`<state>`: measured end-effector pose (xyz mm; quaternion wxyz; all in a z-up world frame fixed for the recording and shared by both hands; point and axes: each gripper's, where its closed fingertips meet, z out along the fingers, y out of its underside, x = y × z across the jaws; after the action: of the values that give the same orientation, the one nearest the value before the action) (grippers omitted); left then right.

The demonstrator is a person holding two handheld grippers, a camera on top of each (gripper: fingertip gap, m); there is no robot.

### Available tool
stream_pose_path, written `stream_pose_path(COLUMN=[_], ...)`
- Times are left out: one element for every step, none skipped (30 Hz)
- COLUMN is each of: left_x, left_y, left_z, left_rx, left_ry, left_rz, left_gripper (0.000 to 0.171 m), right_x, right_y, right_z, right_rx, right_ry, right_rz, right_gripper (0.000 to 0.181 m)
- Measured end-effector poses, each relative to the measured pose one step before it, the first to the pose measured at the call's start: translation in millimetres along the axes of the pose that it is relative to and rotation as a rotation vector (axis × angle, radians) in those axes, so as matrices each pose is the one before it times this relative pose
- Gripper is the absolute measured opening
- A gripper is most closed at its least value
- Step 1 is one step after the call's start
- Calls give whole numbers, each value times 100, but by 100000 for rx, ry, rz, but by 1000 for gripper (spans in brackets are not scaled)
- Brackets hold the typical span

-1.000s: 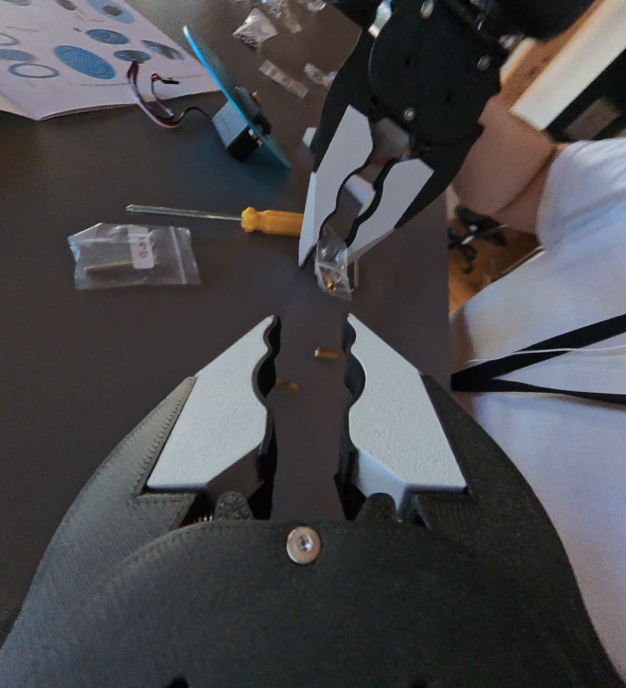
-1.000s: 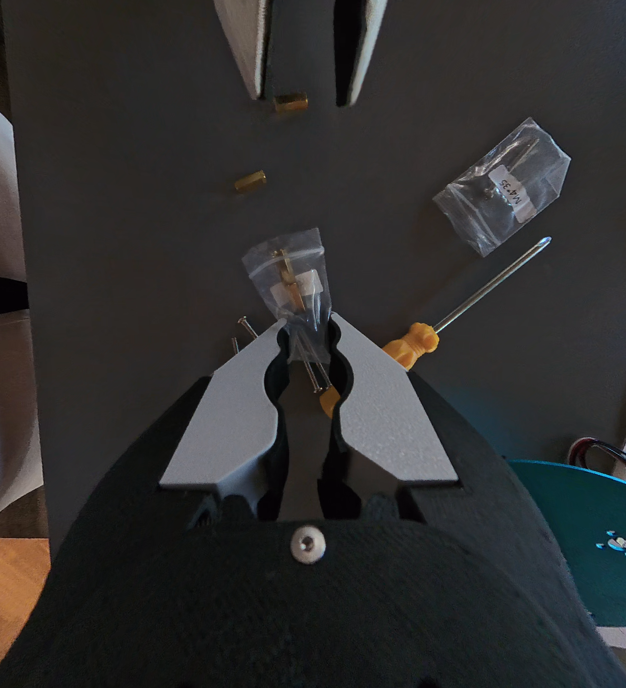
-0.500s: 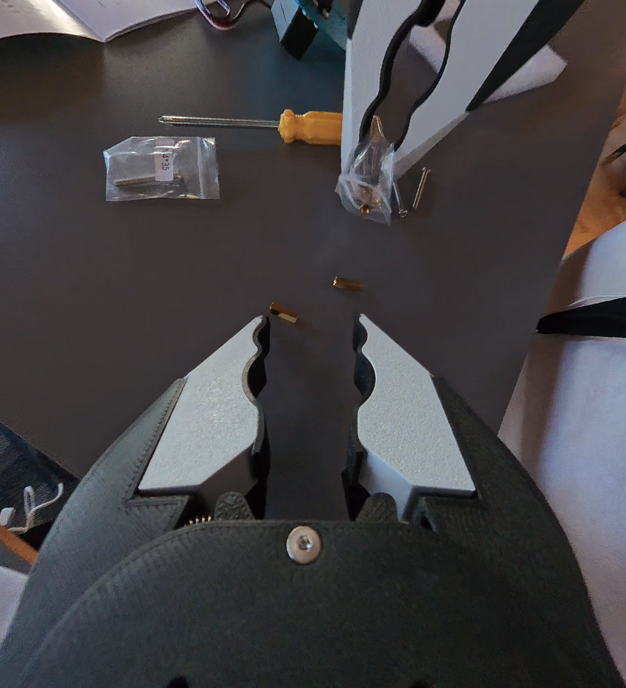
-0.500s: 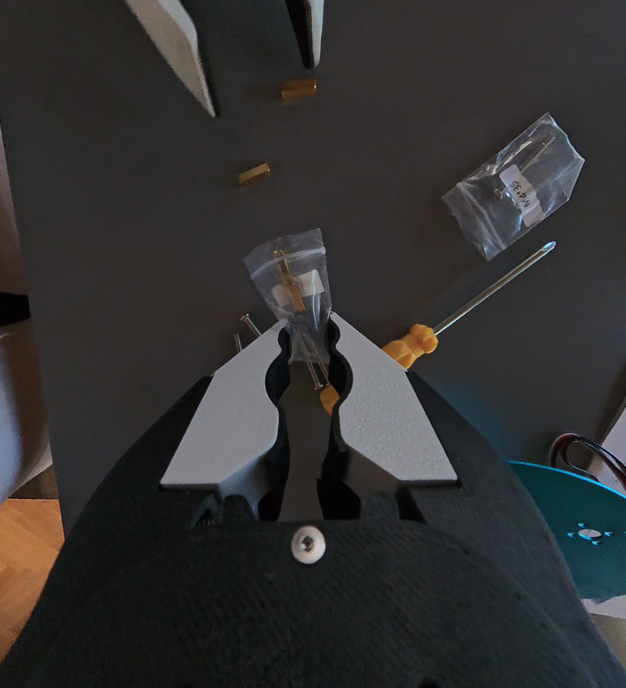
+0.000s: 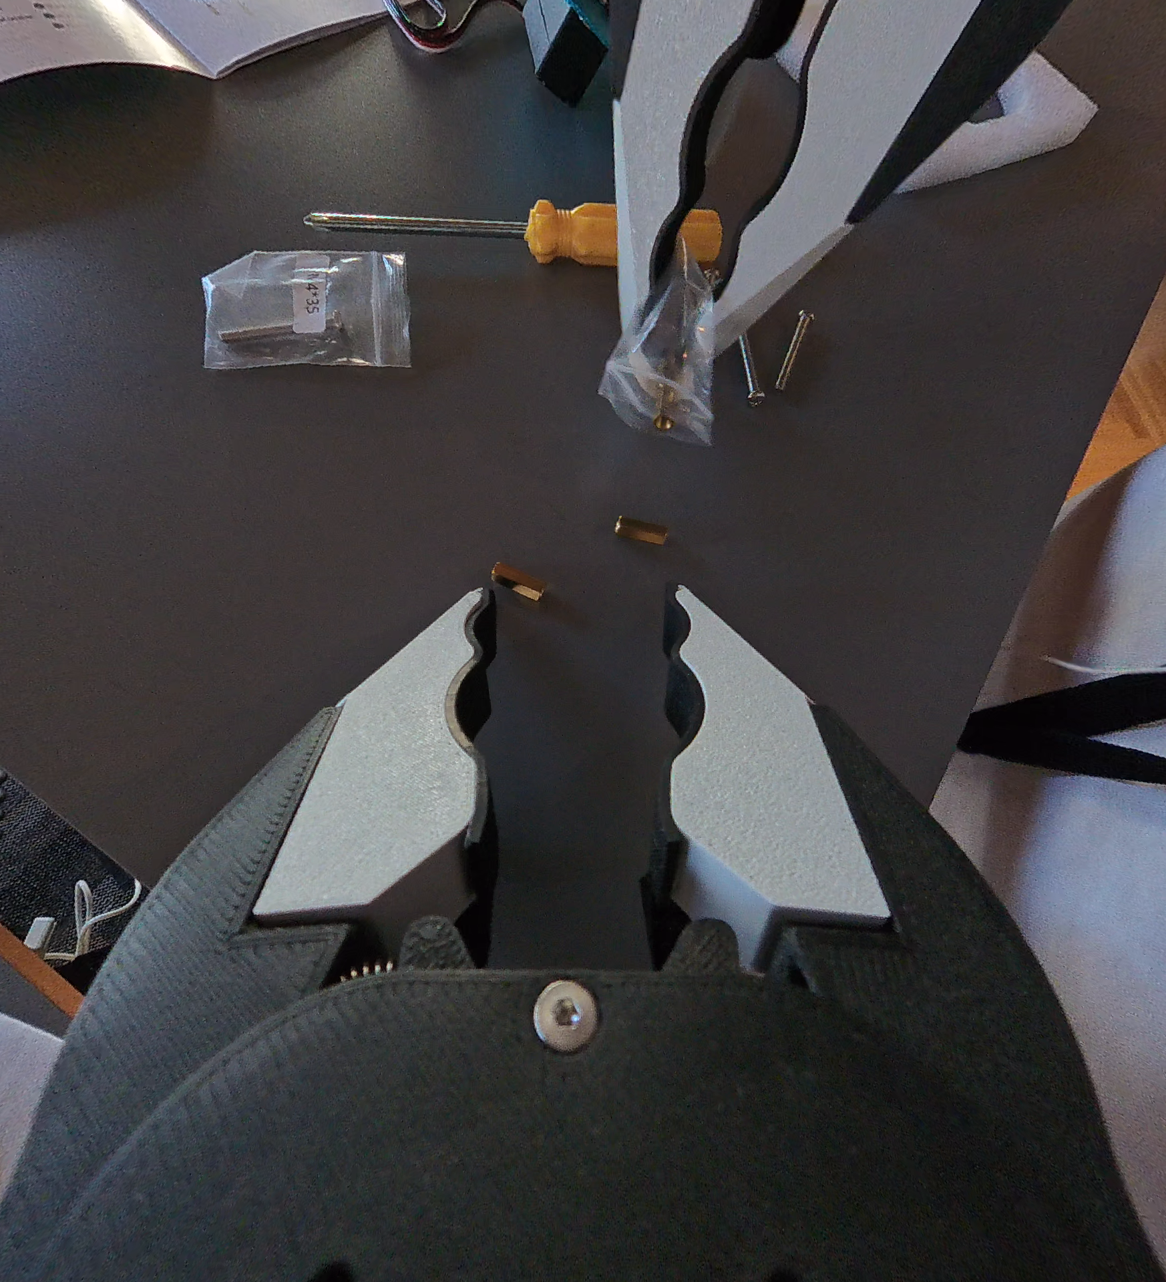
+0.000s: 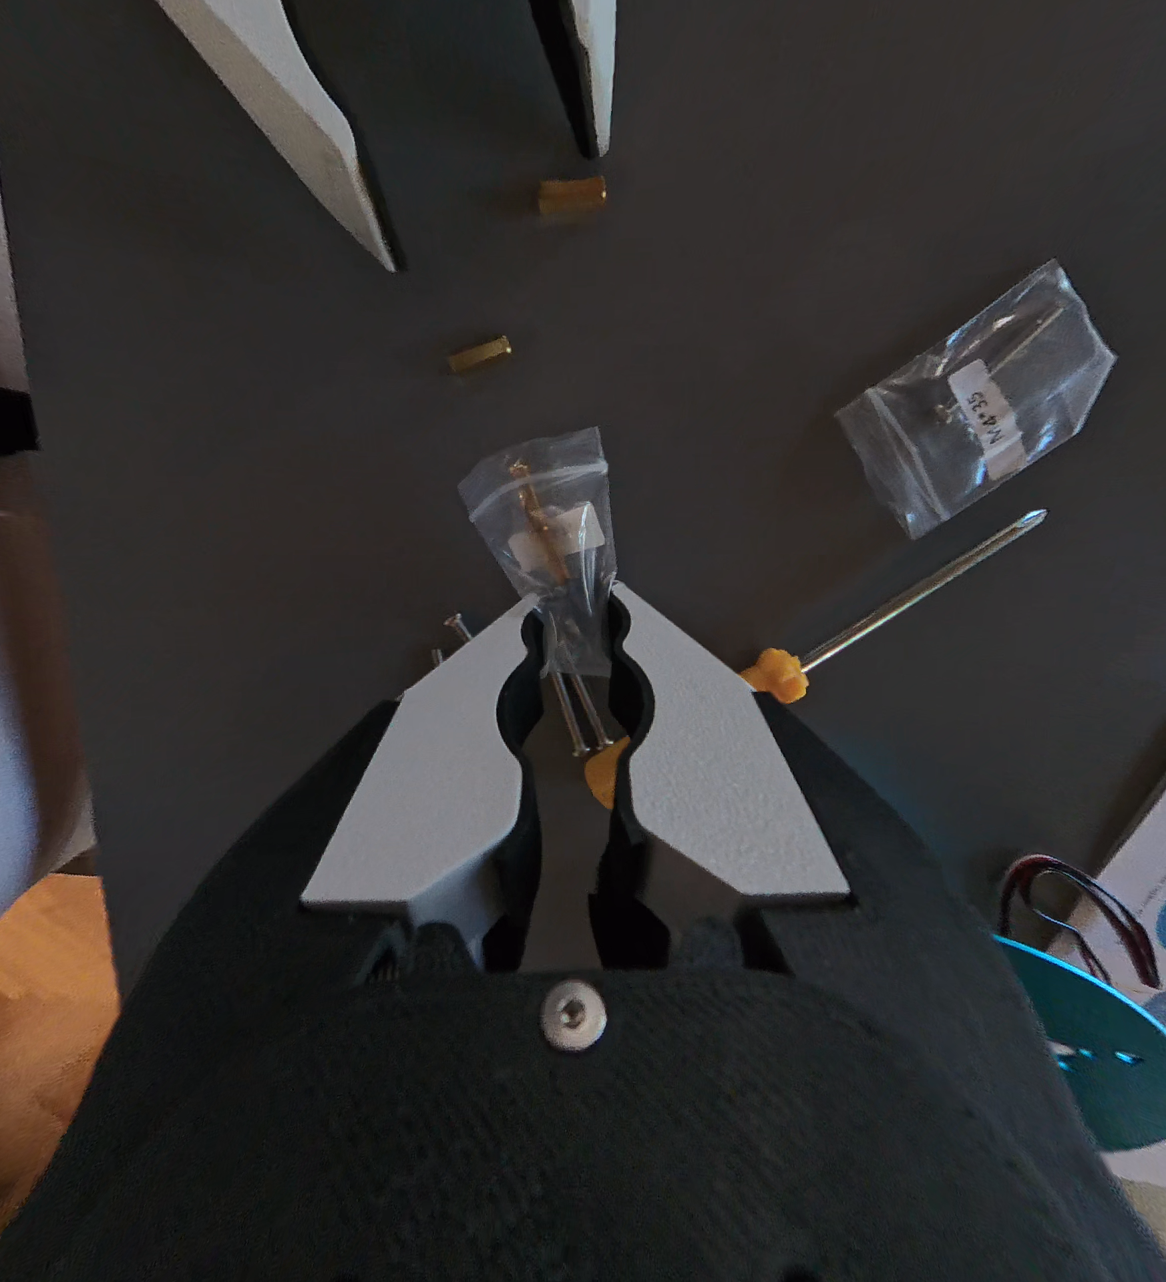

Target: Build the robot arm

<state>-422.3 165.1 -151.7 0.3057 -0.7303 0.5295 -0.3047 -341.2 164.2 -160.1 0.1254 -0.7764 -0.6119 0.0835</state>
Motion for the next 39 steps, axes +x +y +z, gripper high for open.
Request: stream_pose_path(left_x=[11,5,2,10,-2,-14,-18,-8,-2,-5,-17,-14,9,10,30,8,6,21,17,27,14,-5,-2,7,-1,19,2,4,5,14,9,0,-3,-3,13,2,20,6,4], left_y=[13,2,-2,5,-1,-11,-7,-3,-6,3,8,-2,-1,3,8,3,0,7,7,2,3,5,4,2,15,8,-2,-3,-12,5,-3,1,-6,-6,9,2,3,0,-3], left_z=[-16,-1,6,-3,0,10,8,6,8,-2,-4,10,10,3,0,3,9,0,-4,-2,-2,2,7,8,6,4,14,15,20,-3,2,-5,4,4,6,-1,2,4,6], left_rx=[28,5,-9,-2,6,2,-31,-22,21,12,-24,-35,-20,-11,-11,-12,-32,-23,7,37,13,-41,-58,-45,-43,-55,-60,-54,-23,-2,22,21,11,10,11,1,-16,-28,-20], left_ry=[-40,-53,-54,-22,-5,-20,-37,-68,-85,-167,-229,-233,-160,-141,-118,-135,-165,-108,-62,-4,-23,-130,-167,-109,-117,-129,-136,-149,-53,-3,62,52,75,82,23,-9,-27,4,25], left_rz=[-35,-40,35,87,22,-75,-52,10,37,17,55,78,31,30,51,59,75,66,46,24,28,122,184,169,208,227,217,170,80,63,-2,-66,-77,-67,-10,84,112,101,33], left_gripper=[48,48,48,48,48,47,47,47,47,46,46,46,46,46,47,47,47,47,47,47,47,47,47,47,47,47,47,47,47,47,47,47,47,47,46,47,47,47,47], right_x=[314,-18,-311,-264,220,567,258,-426,-425,186,467,238,-312,-495,96,522,242,-274,-359,90,298,364,-35,-541,-255,257,500,179,-294,-427,49,389,339,-114,-389,-163,304,565,27], right_y=[7,27,-6,-31,45,157,228,29,-50,14,156,202,37,-82,0,142,152,-4,-63,42,138,156,55,-89,-107,30,142,105,-31,-66,21,88,114,68,-57,-94,46,184,50], right_z=[-7,12,28,18,-45,-58,-38,16,39,-36,-63,-35,11,42,-15,-56,-16,11,44,-20,-57,-30,2,41,21,-26,-31,3,24,25,-10,-24,8,6,36,-7,-47,-26,27], right_rx=[152,-357,-800,-522,-214,-275,-1183,-745,-127,66,-360,-1160,-935,-69,-22,-430,-553,-79,327,-4,-477,-538,-440,6,139,-255,-494,-233,-144,-136,-336,-309,-386,-865,-477,-53,-354,-977,-935], right_ry=[1152,-1322,-2144,-523,2273,2775,-83,-3322,-1576,2425,2833,239,-2482,-2190,1668,2690,-309,-2923,-1959,1654,2244,1371,-1194,-2952,-37,2710,2400,-727,-2870,-1862,1919,2960,637,-2231,-2222,571,2540,2162,-1971], right_rz=[-454,2345,1843,-979,-2919,-810,2858,2781,-375,-2993,-1616,1975,2304,-545,-2607,-1184,2016,2602,226,-1944,-1695,754,2484,840,-1849,-2690,-487,2545,2684,-242,-2905,-2262,1137,3097,990,-2437,-2931,593,3381], right_gripper=[12,12,12,12,11,11,11,11,9,9,9,9,9,8,9,9,8,8,8,8,8,8,8,8,8,8,8,8,8,7,7,7,7,7,6,6,6,6,6])
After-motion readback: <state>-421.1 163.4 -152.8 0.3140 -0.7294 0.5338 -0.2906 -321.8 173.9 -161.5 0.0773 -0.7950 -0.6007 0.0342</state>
